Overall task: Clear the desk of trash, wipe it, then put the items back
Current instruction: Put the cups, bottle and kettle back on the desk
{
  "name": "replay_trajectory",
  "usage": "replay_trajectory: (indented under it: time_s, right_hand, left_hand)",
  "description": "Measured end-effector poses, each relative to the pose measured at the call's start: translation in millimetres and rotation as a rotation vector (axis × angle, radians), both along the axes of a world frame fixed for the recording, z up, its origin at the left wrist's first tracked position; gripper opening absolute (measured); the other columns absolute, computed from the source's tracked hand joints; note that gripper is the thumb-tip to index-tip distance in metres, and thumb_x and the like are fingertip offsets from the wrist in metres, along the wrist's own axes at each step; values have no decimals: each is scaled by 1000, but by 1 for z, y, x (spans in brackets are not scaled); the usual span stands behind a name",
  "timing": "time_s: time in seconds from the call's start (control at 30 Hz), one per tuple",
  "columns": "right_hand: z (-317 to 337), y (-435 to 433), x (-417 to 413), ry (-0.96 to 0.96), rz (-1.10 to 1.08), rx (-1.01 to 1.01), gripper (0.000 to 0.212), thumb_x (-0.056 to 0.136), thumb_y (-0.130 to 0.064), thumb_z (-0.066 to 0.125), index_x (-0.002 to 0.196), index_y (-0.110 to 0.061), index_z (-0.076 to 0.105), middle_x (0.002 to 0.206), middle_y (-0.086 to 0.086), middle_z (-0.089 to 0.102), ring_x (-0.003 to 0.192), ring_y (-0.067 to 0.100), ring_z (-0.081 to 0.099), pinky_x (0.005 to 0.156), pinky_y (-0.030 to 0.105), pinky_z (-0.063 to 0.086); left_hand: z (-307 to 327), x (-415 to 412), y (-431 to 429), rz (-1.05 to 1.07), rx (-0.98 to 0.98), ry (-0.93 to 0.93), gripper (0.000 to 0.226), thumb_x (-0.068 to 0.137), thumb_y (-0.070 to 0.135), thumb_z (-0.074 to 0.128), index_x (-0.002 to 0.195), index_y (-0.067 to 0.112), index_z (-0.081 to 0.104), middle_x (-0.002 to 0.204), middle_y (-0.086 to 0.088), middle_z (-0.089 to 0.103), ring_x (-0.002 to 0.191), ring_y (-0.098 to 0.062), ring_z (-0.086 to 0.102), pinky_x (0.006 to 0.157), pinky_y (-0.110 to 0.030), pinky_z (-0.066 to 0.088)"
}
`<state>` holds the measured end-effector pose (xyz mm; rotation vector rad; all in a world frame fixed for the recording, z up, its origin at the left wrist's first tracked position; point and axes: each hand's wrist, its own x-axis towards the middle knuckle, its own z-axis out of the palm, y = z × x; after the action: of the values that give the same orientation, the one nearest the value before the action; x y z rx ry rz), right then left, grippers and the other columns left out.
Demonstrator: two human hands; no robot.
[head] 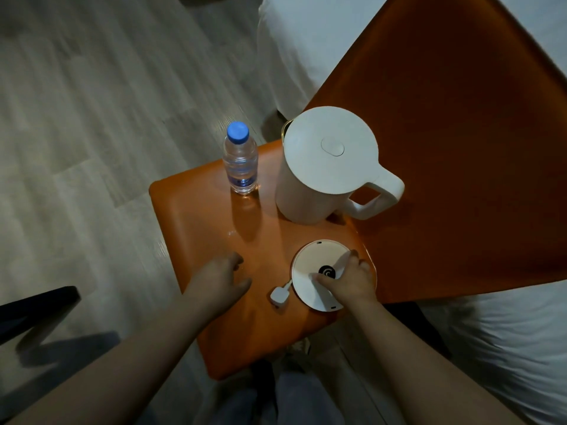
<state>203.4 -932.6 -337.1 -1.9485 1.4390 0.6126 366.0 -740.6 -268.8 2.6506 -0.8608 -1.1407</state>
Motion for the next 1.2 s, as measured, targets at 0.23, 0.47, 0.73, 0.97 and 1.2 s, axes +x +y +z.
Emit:
replay_trajectory:
  time_s: [0.23,0.47,0.73,0.97,1.2]
  right_hand:
    - [-4,-3,4,34,15,-84,101,67,-63,73,142,-13,26,143,15,35,134,34,33,105,41,38]
    - [-4,-1,0,32,2,-87,103,66,-62,74,142,-11,27,141,18,36,132,34,33,105,40,37]
    - [4,2,-5,4,25,-76,101,69,-63,70,145,-14,24,143,13,39,135,33,29,104,40,37]
    - [8,4,-4,3,48,-90,104,69,-65,69,147,-15,21,144,13,37,135,33,28,105,41,38]
    - [11,-2,8,-17,48,-88,106,69,-64,70,147,-12,20,144,14,37,135,34,27,104,39,36]
  left_hand:
    - [-8,1,0,16,-15,-7,52,91,43,58,134,19,46,130,-1,56,114,-17,55,85,-27,46]
    - [-11,1,1,31,-11,-11,51,91,43,58,134,19,46,129,-1,56,114,-17,55,87,-29,47]
    - [-4,21,-13,246,-129,-59,78,84,47,66,147,17,29,144,-7,43,125,-24,49,95,-37,46]
    - [-8,74,-56,373,-207,-220,101,73,58,72,149,14,23,149,-12,36,132,-29,41,100,-41,42]
    - [-11,104,-86,483,-527,-176,92,56,56,82,131,19,44,128,-3,53,115,-19,53,91,-31,47]
